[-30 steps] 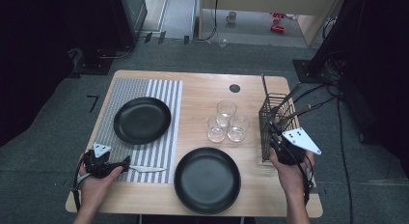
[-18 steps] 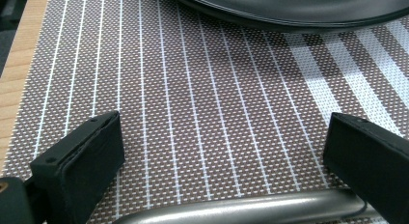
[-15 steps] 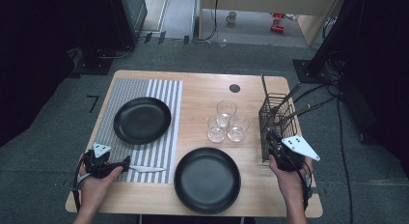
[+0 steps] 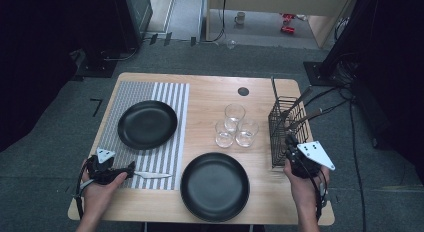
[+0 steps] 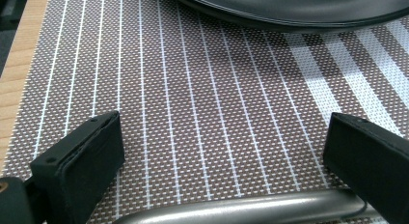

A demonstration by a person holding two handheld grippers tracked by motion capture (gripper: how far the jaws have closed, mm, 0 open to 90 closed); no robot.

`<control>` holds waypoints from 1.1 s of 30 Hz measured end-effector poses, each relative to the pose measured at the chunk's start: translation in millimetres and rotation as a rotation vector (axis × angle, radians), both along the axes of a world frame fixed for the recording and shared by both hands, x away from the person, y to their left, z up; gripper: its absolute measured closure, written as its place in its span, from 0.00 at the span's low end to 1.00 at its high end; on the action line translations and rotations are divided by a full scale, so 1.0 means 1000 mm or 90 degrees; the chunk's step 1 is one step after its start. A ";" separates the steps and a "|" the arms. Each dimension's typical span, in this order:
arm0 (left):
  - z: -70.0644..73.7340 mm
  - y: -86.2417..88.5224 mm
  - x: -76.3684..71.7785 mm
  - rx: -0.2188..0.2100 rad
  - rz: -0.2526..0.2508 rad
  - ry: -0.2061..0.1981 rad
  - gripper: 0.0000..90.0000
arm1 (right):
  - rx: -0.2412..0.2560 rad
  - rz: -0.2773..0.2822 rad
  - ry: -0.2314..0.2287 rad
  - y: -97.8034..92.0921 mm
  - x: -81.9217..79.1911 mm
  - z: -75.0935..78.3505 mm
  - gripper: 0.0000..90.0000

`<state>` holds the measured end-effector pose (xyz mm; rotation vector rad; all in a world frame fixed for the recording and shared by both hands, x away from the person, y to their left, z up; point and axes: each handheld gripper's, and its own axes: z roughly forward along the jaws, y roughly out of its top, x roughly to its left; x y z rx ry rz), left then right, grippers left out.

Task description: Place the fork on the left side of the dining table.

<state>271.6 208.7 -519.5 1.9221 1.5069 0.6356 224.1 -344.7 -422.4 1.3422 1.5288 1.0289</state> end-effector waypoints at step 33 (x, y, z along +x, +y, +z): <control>0.000 0.000 0.000 0.000 0.000 0.000 0.01 | 0.039 -0.060 -0.043 -0.024 0.007 0.021 0.98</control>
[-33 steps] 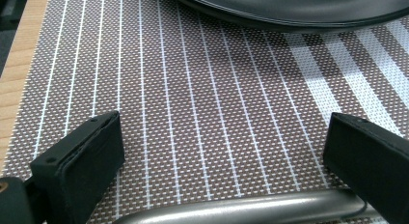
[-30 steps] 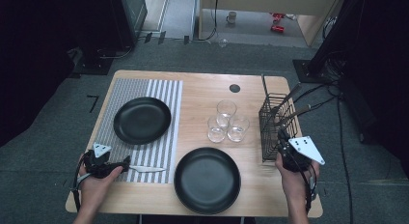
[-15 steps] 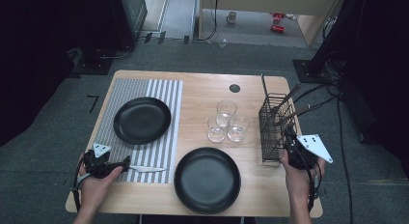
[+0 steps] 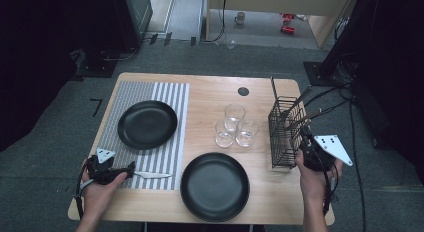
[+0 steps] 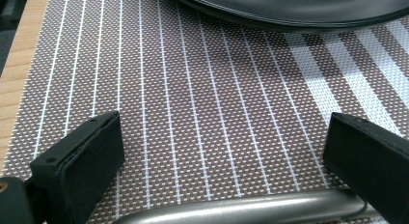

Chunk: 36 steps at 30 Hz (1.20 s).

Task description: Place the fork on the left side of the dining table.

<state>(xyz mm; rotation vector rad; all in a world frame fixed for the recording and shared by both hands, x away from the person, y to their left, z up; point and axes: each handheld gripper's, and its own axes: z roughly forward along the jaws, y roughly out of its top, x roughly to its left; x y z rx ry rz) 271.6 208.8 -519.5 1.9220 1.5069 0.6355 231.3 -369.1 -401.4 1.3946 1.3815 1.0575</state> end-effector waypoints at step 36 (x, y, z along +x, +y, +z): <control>0.005 0.002 -0.003 -0.016 -0.006 -0.017 0.01 | 0.020 0.039 -0.062 0.017 -0.018 0.046 0.98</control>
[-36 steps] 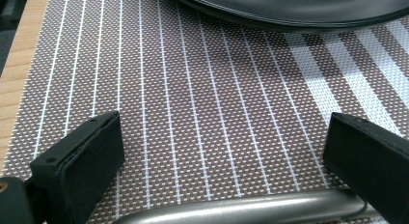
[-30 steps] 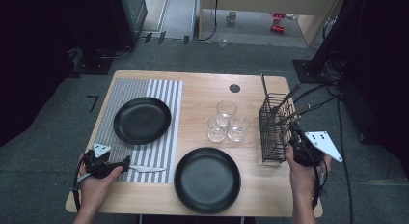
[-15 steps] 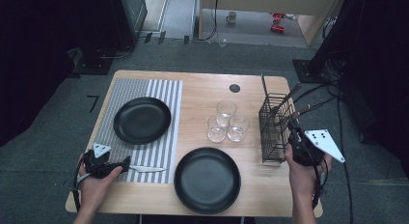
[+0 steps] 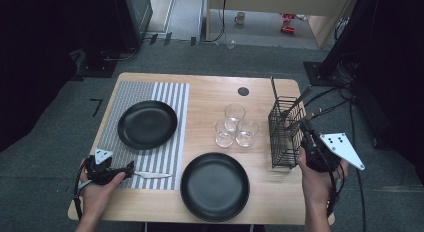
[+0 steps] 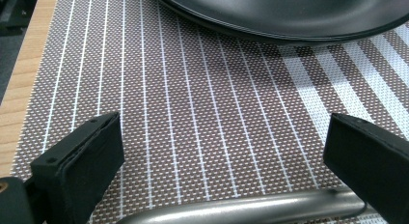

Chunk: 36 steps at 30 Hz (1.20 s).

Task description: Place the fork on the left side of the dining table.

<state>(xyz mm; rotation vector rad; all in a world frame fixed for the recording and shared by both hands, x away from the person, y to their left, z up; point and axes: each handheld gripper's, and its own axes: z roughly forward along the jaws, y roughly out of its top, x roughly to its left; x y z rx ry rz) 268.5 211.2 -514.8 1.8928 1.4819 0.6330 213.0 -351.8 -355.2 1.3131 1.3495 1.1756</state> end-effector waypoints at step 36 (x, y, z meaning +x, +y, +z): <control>0.026 -0.031 -0.010 -0.033 -0.055 -0.043 0.01 | 0.003 0.034 -0.039 0.022 -0.002 0.033 0.98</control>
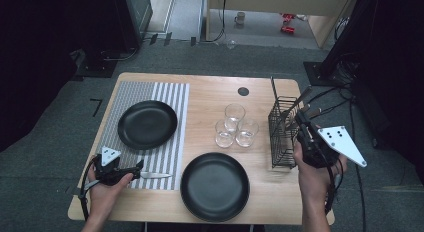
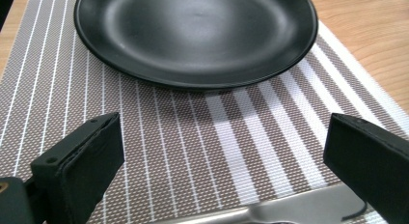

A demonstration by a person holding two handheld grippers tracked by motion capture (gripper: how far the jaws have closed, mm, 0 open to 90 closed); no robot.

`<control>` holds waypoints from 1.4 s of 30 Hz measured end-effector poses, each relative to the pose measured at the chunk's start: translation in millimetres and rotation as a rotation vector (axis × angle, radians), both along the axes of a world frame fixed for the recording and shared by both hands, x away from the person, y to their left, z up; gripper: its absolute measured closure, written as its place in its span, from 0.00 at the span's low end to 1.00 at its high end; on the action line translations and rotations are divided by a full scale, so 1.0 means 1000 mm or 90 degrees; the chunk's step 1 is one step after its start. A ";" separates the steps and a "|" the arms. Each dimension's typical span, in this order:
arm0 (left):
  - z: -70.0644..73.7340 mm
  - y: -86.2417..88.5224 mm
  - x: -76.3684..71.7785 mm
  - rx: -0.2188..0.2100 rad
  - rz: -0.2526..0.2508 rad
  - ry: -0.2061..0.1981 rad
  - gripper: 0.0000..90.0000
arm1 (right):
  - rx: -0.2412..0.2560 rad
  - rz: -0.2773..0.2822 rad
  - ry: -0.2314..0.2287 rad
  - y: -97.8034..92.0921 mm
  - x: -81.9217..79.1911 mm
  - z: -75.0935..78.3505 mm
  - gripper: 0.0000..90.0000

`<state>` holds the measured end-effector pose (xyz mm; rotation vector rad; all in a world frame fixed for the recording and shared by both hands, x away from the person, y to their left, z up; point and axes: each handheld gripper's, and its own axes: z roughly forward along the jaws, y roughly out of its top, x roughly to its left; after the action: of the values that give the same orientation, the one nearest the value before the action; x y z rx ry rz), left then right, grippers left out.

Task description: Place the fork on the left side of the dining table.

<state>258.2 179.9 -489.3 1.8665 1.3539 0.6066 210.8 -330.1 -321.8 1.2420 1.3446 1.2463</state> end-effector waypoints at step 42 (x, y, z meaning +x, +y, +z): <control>0.030 -0.065 -0.002 -0.042 -0.090 -0.037 0.01 | 0.046 0.122 0.018 0.049 0.011 0.002 0.98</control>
<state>256.0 115.0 -458.9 1.8595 1.1792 0.5326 222.1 -281.4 -319.3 1.2054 1.4786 1.4265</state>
